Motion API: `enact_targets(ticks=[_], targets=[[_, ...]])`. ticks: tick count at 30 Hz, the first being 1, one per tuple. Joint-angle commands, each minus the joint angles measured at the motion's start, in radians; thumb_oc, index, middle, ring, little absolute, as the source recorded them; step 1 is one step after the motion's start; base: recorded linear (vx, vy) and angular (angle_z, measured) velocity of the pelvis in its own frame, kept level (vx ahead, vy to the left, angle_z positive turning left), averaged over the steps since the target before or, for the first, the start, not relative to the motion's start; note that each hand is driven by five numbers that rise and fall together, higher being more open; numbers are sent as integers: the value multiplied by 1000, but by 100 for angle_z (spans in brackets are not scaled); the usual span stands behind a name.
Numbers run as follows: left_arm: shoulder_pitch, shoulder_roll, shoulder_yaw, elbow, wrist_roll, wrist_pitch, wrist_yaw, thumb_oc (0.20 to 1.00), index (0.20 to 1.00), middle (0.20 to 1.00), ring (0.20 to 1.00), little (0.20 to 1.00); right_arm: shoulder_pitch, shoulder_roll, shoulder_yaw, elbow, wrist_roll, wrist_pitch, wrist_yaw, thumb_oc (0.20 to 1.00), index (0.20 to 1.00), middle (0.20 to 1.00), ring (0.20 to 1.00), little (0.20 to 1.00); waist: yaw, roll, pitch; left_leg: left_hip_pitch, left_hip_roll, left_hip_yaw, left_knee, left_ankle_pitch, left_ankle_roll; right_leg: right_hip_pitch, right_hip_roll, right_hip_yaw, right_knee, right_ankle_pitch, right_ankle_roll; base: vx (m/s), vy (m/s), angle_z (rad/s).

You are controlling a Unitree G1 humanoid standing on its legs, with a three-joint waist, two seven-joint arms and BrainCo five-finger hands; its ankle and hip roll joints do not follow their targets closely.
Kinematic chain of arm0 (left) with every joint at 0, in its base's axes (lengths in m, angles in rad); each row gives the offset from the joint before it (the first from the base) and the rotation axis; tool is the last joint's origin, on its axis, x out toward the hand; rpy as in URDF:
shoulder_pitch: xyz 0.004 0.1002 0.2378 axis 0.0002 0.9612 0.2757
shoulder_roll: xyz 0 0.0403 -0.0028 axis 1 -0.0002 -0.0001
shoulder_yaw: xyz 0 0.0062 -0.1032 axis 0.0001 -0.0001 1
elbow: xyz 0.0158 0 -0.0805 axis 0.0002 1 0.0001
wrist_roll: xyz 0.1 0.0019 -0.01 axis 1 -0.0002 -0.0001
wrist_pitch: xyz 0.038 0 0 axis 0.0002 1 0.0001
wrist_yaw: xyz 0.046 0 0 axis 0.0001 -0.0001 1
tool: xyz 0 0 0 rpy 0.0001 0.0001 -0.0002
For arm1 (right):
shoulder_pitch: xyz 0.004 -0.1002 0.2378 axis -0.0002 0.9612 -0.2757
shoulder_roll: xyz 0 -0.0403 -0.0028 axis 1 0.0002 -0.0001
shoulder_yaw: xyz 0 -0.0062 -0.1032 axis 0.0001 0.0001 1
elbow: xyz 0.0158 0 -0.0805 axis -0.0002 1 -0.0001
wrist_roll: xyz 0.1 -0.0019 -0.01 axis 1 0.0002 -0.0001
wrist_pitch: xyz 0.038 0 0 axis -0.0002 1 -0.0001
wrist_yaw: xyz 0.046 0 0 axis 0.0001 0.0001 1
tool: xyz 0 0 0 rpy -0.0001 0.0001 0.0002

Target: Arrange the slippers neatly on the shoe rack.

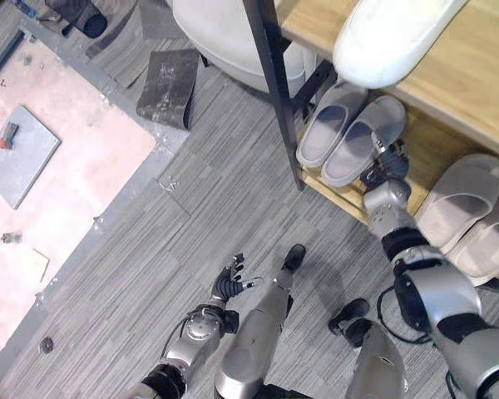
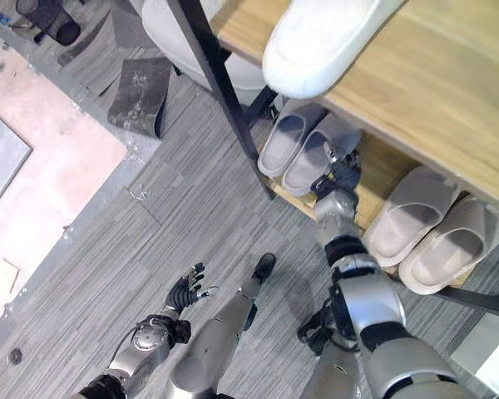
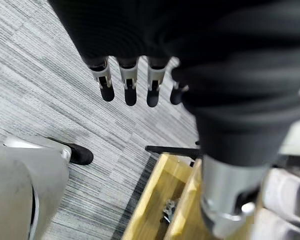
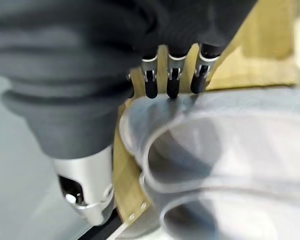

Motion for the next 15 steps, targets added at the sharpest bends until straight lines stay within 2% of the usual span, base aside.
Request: enact_targets(ticks=[1, 2, 4, 5, 6, 7, 8, 9, 10, 11, 15], targets=[[8, 24, 41, -32, 26, -3, -25, 1000, 1000, 1000, 1000, 1000, 102, -18, 36, -102, -60, 0, 45, 1000, 1000, 1000, 1000, 1000, -5, -73, -41, 77, -11, 47, 17, -124, 16, 141, 43, 33, -261, 143, 77, 88, -13, -9], [21, 18, 61, -24, 36, 5, -30, 1000, 1000, 1000, 1000, 1000, 184, -6, 58, -140, -121, 21, 56, 1000, 1000, 1000, 1000, 1000, -21, -90, -68, 116, 4, 56, -17, -117, 12, 176, 54, 30, -302, 155, 79, 88, -14, -10], [29, 15, 80, -15, 38, 11, -34, 1000, 1000, 1000, 1000, 1000, 238, -13, 66, -153, -163, 37, 61, 1000, 1000, 1000, 1000, 1000, -33, -99, -89, 143, 13, 65, -45, -108, 7, 205, 62, 24, -336, 166, 83, 64, 14, -16], [46, 11, 103, -16, 45, 17, -33, 1000, 1000, 1000, 1000, 1000, 327, -15, 86, -220, -250, 58, 59, 1000, 1000, 1000, 1000, 1000, -53, -108, -120, 178, 21, 79, -86, -72, 6, 242, 73, 11, -395, 207, 79, 27, 43, -23], [48, 11, 103, -17, 45, 17, -33, 1000, 1000, 1000, 1000, 1000, 330, -14, 86, -223, -251, 59, 57, 1000, 1000, 1000, 1000, 1000, -54, -107, -121, 181, 21, 78, -89, -70, 6, 245, 75, 9, -399, 210, 79, 41, 23, -25], [70, 17, 141, -29, 47, 20, -36, 1000, 1000, 1000, 1000, 1000, 427, -39, 111, -299, -348, 94, 84, 1000, 1000, 1000, 1000, 1000, -80, -124, -155, 224, 33, 99, -127, -62, 5, 282, 93, 17, -452, 225, 85, 57, -23, -24], [72, 17, 141, -30, 47, 21, -35, 1000, 1000, 1000, 1000, 1000, 430, -38, 112, -302, -349, 96, 83, 1000, 1000, 1000, 1000, 1000, -80, -124, -155, 227, 34, 99, -130, -61, 5, 286, 94, 17, -455, 227, 85, 112, -35, -28], [87, 18, 172, -35, 53, 30, -41, 1000, 1000, 1000, 1000, 1000, 518, -64, 122, -385, -433, 116, 105, 1000, 1000, 1000, 1000, 1000, -104, -136, -187, 265, 44, 126, -158, -60, 3, 309, 110, 36, -490, 239, 88, 57, -13, -33], [88, 18, 172, -35, 53, 30, -41, 1000, 1000, 1000, 1000, 1000, 518, -64, 122, -385, -433, 116, 105, 1000, 1000, 1000, 1000, 1000, -103, -136, -187, 266, 45, 126, -158, -60, 3, 309, 110, 36, -490, 239, 88, 105, -14, -37], [94, 14, 194, -33, 68, 36, -42, 1000, 1000, 1000, 1000, 1000, 617, -86, 121, -503, -467, 122, 145, 1000, 1000, 1000, 1000, 1000, -134, -146, -213, 302, 54, 153, -178, -61, 3, 330, 121, 59, -517, 247, 90, 83, -11, -55], [110, 53, 200, -115, 124, 42, -97, 1000, 1000, 1000, 1000, 1000, 836, -178, 155, -723, -548, 117, 302, 1000, 1000, 1000, 1000, 1000, -183, -151, -264, 352, 67, 195, -205, -65, 0, 361, 135, 94, -567, 261, 96, 68, -16, -60]])
